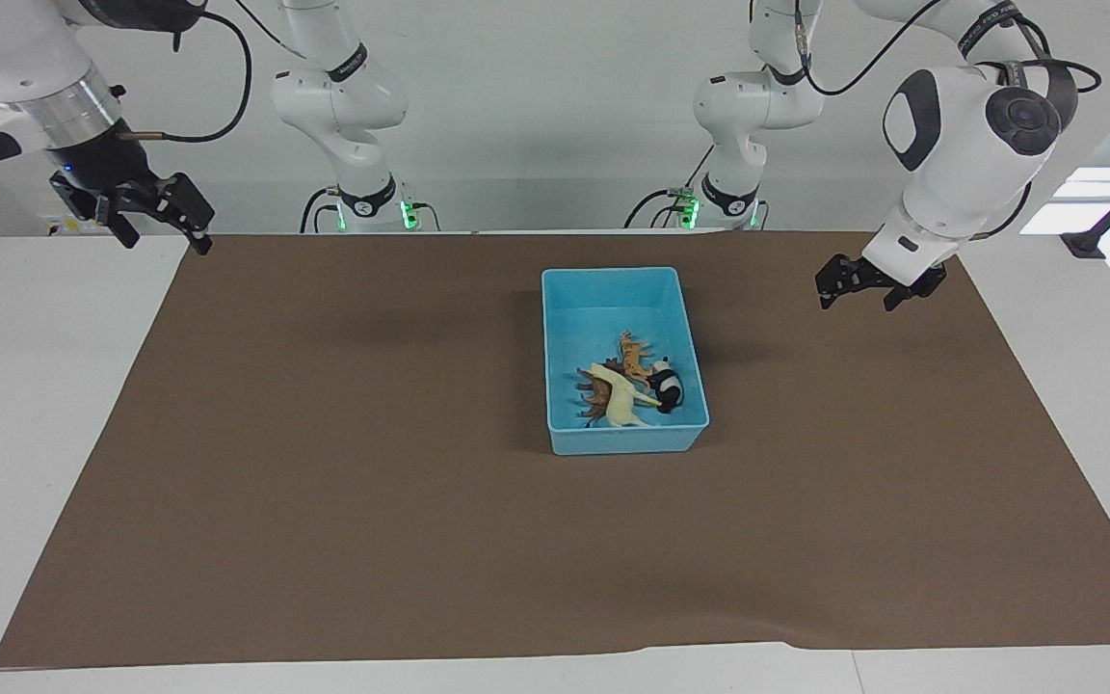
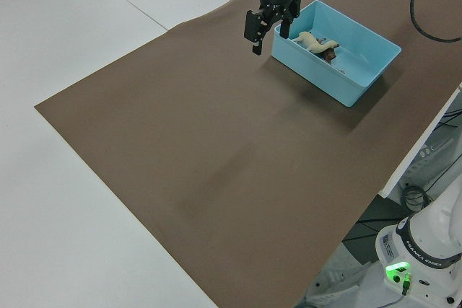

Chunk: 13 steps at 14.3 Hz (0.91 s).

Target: Put all toys into storage box

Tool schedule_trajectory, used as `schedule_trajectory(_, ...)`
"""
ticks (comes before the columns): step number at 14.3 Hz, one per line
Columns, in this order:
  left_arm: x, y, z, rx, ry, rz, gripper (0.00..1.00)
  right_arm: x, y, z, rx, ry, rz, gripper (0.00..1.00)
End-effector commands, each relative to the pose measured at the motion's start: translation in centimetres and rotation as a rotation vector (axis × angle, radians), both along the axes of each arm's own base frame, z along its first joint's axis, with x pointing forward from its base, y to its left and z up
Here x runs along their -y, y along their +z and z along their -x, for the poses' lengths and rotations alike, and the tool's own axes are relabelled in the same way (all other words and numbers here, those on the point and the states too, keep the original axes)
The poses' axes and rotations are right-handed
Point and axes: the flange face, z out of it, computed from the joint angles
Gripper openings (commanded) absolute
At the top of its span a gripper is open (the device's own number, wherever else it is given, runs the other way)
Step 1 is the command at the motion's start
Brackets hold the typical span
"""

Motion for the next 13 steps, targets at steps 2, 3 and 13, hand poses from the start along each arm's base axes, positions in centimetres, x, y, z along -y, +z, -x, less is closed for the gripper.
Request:
schedule_trajectory(2, -0.1, 1.6, 0.1, 0.031, -0.001, 0.016, 1.0, 0.0, 0.0, 0.4, 0.015, 0.025, 0.023, 1.0)
schedule_trajectory(3, -0.1, 2.2, 0.0, 0.039, -0.001, 0.016, 1.0, 0.0, 0.0, 0.4, 0.015, 0.022, 0.023, 1.0)
schedule_trajectory(13, 0.2, 2.8, 0.0, 0.042, -0.008, 0.017, 1.0, -0.2, 0.1, 0.3, 0.018, 0.019, 0.02, 1.0)
